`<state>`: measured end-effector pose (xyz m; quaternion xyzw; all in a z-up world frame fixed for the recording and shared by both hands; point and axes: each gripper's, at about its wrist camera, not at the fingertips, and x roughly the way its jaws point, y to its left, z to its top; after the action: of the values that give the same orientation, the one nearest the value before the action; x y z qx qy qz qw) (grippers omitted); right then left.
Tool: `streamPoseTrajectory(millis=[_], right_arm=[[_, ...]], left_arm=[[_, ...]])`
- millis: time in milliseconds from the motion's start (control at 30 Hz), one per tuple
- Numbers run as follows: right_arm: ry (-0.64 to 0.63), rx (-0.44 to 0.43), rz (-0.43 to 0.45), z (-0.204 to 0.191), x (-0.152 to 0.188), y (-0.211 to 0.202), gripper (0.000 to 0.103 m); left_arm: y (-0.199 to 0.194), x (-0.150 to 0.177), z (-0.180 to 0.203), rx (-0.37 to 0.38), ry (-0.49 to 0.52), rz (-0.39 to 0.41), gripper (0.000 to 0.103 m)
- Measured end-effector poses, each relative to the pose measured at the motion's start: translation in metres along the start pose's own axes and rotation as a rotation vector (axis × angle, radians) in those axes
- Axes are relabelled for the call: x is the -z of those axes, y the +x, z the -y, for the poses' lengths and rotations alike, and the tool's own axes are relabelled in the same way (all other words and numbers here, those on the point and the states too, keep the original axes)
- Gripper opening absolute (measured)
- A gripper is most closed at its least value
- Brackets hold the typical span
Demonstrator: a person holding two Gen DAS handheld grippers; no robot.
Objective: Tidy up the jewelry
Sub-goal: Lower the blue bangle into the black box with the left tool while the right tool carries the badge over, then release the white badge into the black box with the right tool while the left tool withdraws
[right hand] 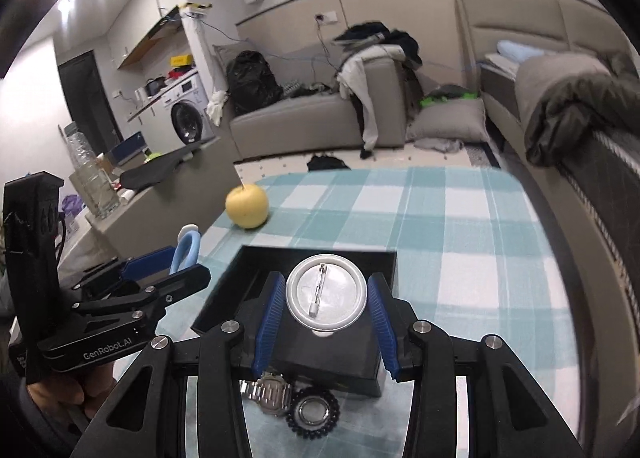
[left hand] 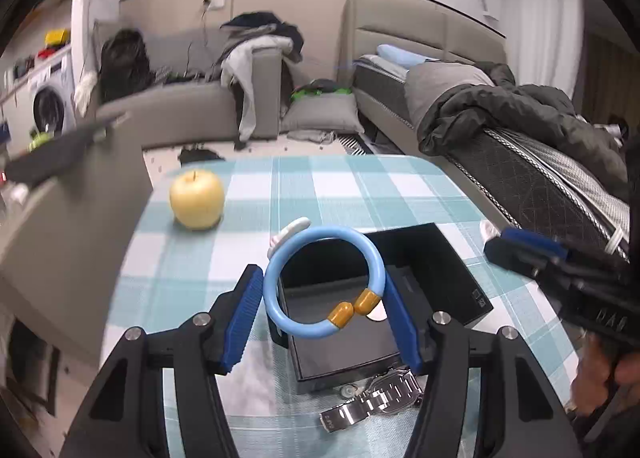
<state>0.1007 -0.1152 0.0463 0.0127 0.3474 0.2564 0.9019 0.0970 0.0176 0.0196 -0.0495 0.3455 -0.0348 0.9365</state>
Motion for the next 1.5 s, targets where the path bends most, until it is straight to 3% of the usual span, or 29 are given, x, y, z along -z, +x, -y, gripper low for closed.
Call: streamPoseTrajectory(millis=[367,1000,1133,1200,1267,1333,1433,1500], right_arm=[[-0.040,0.014,-0.121,-0.004,0.007,0.033,0.041],[-0.077,0.025,-0.214,-0.009,0.020,0.048,0.043],[-0.116,0.028,-0.141,-0.013,0.017,0.031,0.071],[-0.111,0.027,-0.102,-0.013,0.014,0.019,0.077],[-0.093,0.036,-0.088,-0.009,0.014,0.007,0.092],[-0.080,0.070,-0.083,-0.007,0.015,-0.001,0.103],[-0.093,0.128,-0.089,-0.003,0.025,-0.017,0.103],[-0.107,0.134,-0.098,-0.002,0.031,-0.022,0.103]], left_arm=[[0.025,0.007,0.011,-0.017,0.034,-0.083,0.055],[0.010,0.013,0.011,0.022,0.048,-0.098,0.055],[0.001,0.013,0.009,0.024,0.033,-0.083,0.055],[-0.007,0.013,0.010,0.024,0.033,-0.060,0.056],[-0.015,0.013,0.010,0.012,0.035,-0.052,0.066],[-0.026,0.016,0.010,-0.034,0.030,-0.027,0.086],[-0.040,0.020,0.006,-0.073,0.018,0.020,0.102],[-0.045,0.025,0.003,-0.088,0.006,0.033,0.102]])
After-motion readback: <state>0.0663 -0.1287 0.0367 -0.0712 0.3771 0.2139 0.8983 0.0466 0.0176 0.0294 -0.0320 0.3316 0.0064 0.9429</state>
